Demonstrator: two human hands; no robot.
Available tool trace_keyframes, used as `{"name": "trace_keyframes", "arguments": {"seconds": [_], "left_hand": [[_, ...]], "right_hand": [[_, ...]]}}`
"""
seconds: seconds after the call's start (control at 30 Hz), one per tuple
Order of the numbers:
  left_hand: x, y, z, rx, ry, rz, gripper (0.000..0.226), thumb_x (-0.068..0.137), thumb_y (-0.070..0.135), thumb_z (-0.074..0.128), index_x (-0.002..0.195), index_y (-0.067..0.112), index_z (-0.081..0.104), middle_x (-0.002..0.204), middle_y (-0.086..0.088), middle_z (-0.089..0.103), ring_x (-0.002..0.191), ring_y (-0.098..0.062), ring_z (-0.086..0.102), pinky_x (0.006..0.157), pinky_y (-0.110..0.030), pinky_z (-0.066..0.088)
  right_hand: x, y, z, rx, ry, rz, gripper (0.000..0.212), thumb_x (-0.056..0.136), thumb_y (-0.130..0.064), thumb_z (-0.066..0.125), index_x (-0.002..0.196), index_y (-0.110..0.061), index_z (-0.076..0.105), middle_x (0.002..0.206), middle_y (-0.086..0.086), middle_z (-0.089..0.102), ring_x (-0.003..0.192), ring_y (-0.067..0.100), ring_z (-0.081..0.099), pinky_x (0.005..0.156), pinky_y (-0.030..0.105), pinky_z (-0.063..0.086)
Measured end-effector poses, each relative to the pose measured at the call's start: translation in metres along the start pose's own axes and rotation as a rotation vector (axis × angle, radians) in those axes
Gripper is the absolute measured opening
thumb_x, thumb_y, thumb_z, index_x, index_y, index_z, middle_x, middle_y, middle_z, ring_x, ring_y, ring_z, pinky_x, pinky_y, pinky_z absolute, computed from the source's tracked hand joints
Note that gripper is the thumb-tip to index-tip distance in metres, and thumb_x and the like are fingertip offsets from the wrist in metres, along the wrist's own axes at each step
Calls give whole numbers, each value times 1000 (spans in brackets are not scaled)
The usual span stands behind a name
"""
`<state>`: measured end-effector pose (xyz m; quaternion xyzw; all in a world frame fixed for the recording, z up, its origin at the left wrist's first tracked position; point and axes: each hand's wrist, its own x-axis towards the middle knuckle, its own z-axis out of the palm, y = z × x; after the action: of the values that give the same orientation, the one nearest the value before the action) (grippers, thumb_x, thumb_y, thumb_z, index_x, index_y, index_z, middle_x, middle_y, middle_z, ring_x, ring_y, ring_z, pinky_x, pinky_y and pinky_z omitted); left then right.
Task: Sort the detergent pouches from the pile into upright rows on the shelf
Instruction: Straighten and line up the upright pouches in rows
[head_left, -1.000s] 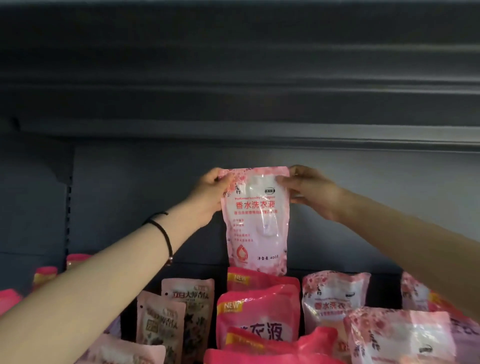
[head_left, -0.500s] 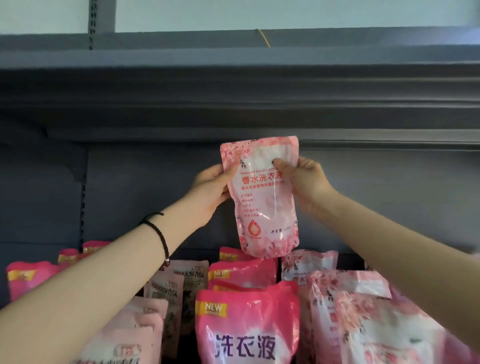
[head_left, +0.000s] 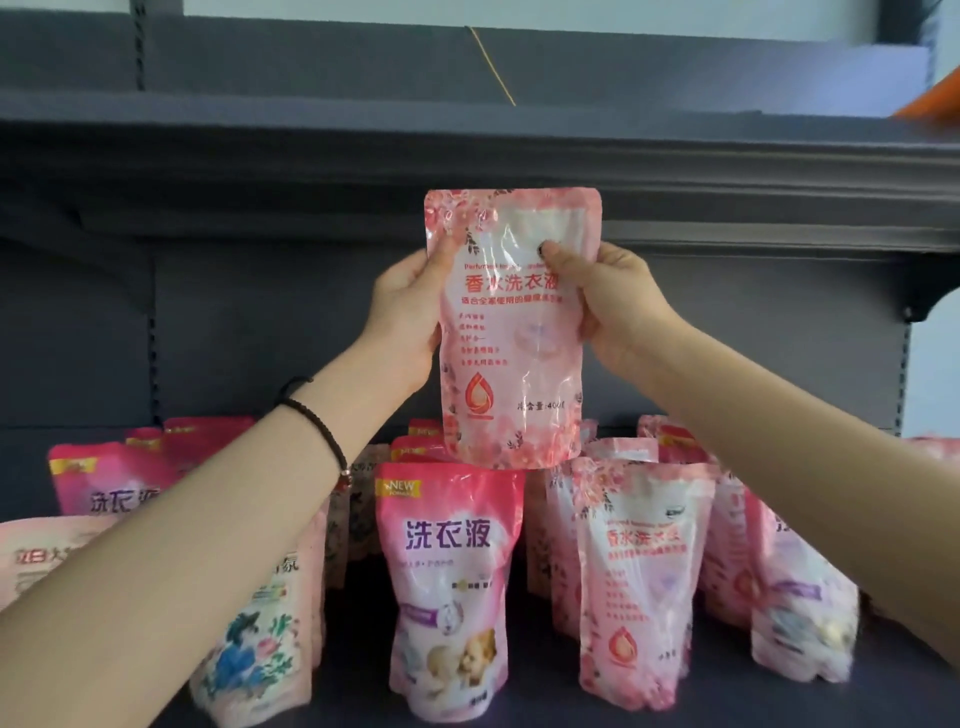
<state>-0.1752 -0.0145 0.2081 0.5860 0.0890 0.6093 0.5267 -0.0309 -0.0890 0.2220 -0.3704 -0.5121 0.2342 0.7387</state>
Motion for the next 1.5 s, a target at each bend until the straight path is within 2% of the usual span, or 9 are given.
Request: {"name": "trace_keyframes", "arguments": {"seconds": [0.17, 0.37, 0.6, 0.73, 0.8, 0.9, 1.03, 1.23, 1.5], "left_hand": [[-39, 6, 20, -6, -31, 6, 25, 96, 35, 54, 100, 16, 69, 95, -3, 76, 87, -18, 73, 70, -30, 59], [-100, -36, 55, -25, -2, -54, 28, 98, 39, 49, 99, 20, 70, 95, -6, 75, 89, -23, 72, 73, -37, 61], [-151, -116, 77, 88, 106, 5, 41, 98, 43, 46, 93, 5, 60, 82, -10, 56, 73, -25, 48, 66, -41, 42], [-169, -155, 88, 244, 198, 81, 31, 99, 41, 44, 87, 18, 61, 65, 0, 48, 61, -15, 47, 59, -34, 44], [-174, -171, 92, 287, 239, 108, 30, 99, 40, 43, 86, 20, 60, 69, -7, 46, 63, -23, 48, 60, -41, 42], [-175, -189, 99, 379, 333, 199, 27, 99, 36, 41, 75, 33, 52, 68, 9, 45, 66, -15, 45, 63, -34, 40], [-171, -207, 102, 501, 441, 332, 36, 100, 37, 38, 92, 11, 61, 85, 2, 55, 85, -26, 53, 79, -41, 47], [-152, -223, 104, 509, 530, 352, 31, 95, 42, 39, 96, 21, 61, 91, 8, 57, 92, -19, 54, 83, -34, 46], [-139, -234, 95, 590, 550, 377, 34, 97, 40, 38, 90, 14, 58, 86, 2, 53, 85, -24, 52, 79, -45, 46]], "right_hand": [[-43, -11, -14, -20, 86, -64, 8, 90, -21, 66, 89, -13, 68, 86, 6, 77, 79, 23, 74, 67, 39, 61], [-95, 8, -49, -185, 301, -157, 33, 93, -37, 59, 67, -17, 52, 65, -1, 68, 64, 20, 69, 60, 36, 60], [-135, 76, -102, -284, 394, -154, 43, 94, -39, 57, 62, -18, 37, 56, 4, 39, 52, 20, 35, 46, 32, 30], [-143, 110, -124, -281, 433, -86, 47, 94, -37, 56, 57, -21, 33, 49, -2, 33, 43, 12, 27, 40, 25, 23], [-142, 123, -131, -281, 434, -72, 48, 94, -36, 56, 55, -20, 32, 47, -3, 32, 40, 10, 26, 38, 22, 22], [-138, 137, -141, -264, 431, -79, 48, 93, -34, 57, 54, -21, 33, 44, -8, 33, 38, 6, 27, 36, 20, 23], [-132, 151, -147, -239, 419, -131, 47, 89, -40, 59, 53, -21, 35, 43, -11, 34, 39, 3, 29, 36, 18, 25], [-109, 166, -149, -155, 382, -115, 44, 81, -48, 58, 46, -26, 42, 43, -12, 37, 41, 3, 31, 37, 16, 28], [-97, 173, -148, -133, 299, -143, 46, 85, -47, 57, 50, -24, 38, 45, -10, 36, 41, 2, 30, 39, 17, 27]]}}
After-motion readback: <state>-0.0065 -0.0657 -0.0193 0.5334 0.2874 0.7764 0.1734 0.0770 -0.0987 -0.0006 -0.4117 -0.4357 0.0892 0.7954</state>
